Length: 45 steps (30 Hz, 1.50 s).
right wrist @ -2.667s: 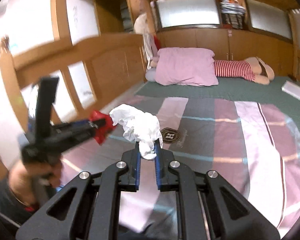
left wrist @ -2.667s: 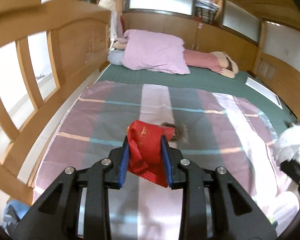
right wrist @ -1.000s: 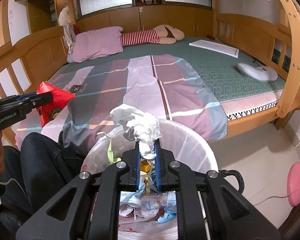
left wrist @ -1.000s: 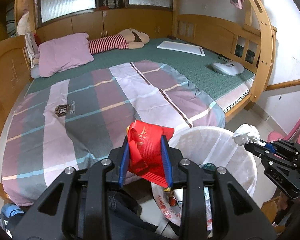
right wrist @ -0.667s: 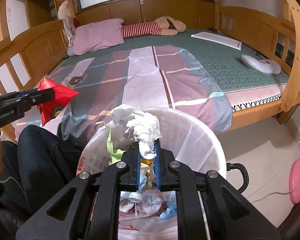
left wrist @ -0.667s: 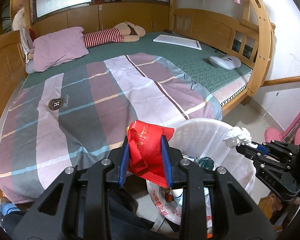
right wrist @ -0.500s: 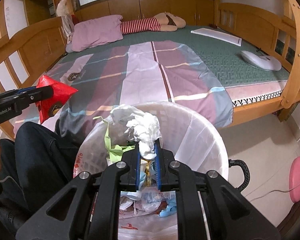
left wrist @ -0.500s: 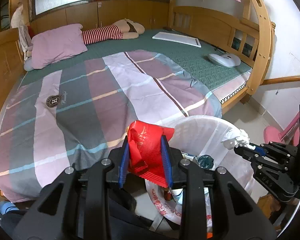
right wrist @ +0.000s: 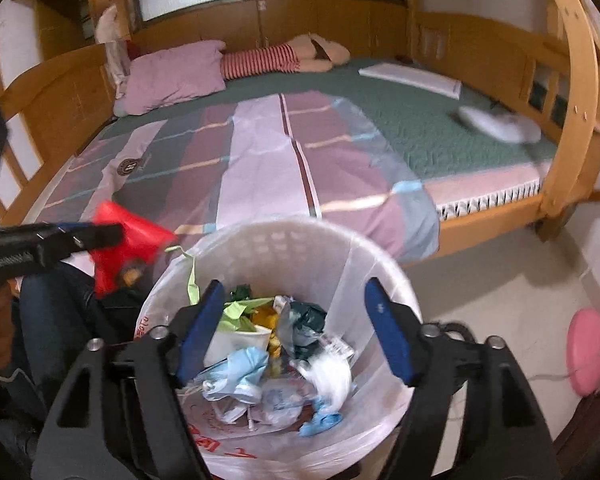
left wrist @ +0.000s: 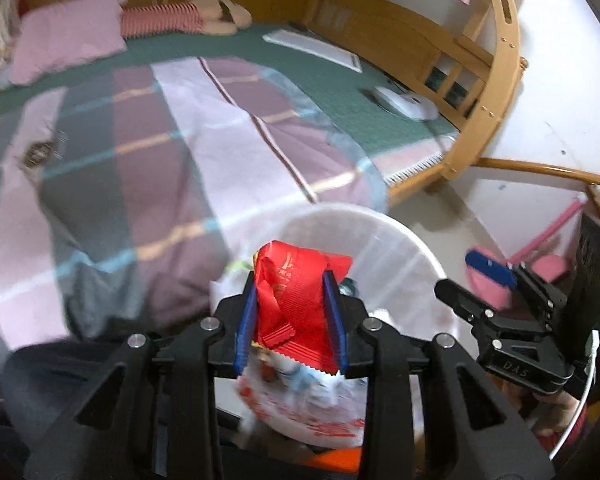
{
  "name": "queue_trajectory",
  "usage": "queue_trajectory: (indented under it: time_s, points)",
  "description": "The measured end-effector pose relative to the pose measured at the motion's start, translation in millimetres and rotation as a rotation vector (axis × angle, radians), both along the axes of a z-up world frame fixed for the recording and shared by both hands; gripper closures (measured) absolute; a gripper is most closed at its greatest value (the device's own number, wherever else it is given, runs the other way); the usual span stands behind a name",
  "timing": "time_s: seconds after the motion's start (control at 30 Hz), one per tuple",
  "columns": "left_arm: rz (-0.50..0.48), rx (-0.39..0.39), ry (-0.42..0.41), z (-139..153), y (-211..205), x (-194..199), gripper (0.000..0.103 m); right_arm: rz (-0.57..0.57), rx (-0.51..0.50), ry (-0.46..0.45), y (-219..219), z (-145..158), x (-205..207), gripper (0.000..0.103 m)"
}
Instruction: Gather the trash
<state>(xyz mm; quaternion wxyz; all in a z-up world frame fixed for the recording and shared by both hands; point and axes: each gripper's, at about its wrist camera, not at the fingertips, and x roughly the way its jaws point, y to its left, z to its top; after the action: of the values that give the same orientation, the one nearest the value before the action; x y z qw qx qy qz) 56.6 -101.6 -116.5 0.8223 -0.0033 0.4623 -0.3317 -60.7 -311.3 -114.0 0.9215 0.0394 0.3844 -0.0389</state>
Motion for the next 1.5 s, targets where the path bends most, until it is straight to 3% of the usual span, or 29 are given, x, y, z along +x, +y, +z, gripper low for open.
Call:
queue_trajectory:
  time_s: [0.03, 0.13, 0.2, 0.27, 0.37, 0.43, 0.53, 0.63, 0.8, 1.5]
  points:
    - [-0.011, -0.003, 0.006, -2, -3, -1, 0.067, 0.006, -0.017, -0.011, -1, 4, -1, 0.028]
    - [-0.039, -0.021, 0.041, -8, -12, -3, 0.046, -0.011, -0.058, -0.035, -6, 15, -4, 0.025]
    - [-0.042, -0.024, 0.052, -9, -14, -4, 0.042, -0.026, -0.065, -0.042, -10, 22, -6, 0.024]
    - [-0.027, -0.010, 0.038, -6, -13, -5, 0.028, -0.039, -0.080, -0.043, -11, 25, -7, 0.022]
    - [0.057, 0.066, -0.065, 10, -5, -11, 0.019, -0.036, -0.079, -0.046, -8, 28, -8, 0.019]
    - [0.140, 0.151, -0.196, 28, 0, -22, 0.015, -0.025, -0.062, -0.045, -3, 30, -7, 0.013]
    - [0.230, 0.197, -0.351, 55, 9, -39, 0.007, 0.028, -0.024, -0.061, 10, 37, -8, 0.009]
    - [0.295, 0.214, -0.435, 74, 20, -49, 0.005, 0.088, -0.049, -0.131, 27, 51, -14, 0.005]
    - [0.358, 0.216, -0.474, 90, 32, -56, 0.005, 0.106, -0.054, -0.187, 36, 62, -19, 0.004]
    - [0.362, 0.222, -0.474, 98, 32, -67, 0.004, 0.089, -0.057, -0.165, 39, 62, -12, 0.004]
